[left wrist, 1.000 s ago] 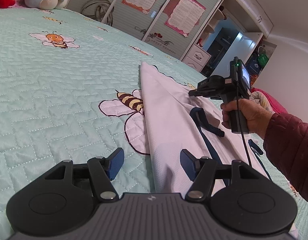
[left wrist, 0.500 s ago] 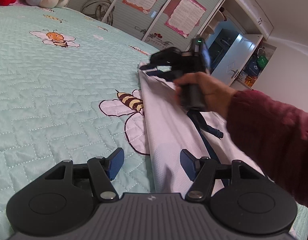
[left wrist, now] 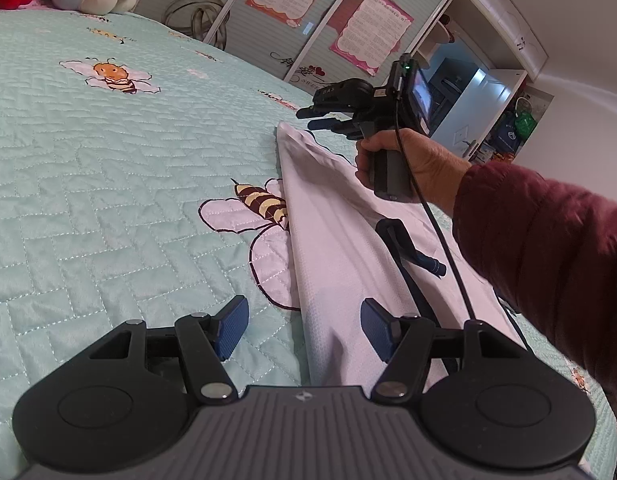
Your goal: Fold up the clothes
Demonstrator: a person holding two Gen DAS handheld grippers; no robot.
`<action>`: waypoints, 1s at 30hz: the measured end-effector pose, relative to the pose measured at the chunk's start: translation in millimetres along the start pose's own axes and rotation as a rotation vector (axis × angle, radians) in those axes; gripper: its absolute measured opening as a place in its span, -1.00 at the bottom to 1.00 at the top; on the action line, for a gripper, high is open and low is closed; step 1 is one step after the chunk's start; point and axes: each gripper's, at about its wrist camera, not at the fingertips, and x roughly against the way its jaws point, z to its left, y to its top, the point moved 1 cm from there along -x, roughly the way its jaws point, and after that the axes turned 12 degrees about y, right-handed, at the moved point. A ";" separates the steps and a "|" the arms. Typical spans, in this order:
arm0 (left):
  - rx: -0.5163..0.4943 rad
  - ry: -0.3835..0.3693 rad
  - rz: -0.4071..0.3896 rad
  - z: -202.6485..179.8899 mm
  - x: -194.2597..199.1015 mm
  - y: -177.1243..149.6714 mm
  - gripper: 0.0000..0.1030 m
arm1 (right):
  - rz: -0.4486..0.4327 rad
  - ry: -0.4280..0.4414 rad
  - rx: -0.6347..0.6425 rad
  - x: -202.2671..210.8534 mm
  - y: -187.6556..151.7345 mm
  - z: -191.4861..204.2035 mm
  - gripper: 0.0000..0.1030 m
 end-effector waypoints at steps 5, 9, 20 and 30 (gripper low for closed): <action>0.006 -0.005 0.001 1.4 -0.6 0.2 0.28 | 0.092 0.009 0.068 -23.7 15.3 -0.7 -0.53; 0.010 -0.008 0.001 2.0 -0.5 0.0 0.28 | 0.217 0.030 0.105 -40.9 14.1 -0.1 -0.53; 0.012 -0.009 0.001 1.2 -0.2 0.0 0.28 | 0.256 0.106 0.070 -44.1 17.1 -4.9 -1.00; 0.012 -0.010 0.000 1.6 0.2 -0.2 0.28 | 0.214 0.080 0.078 -65.1 14.4 -1.0 -1.00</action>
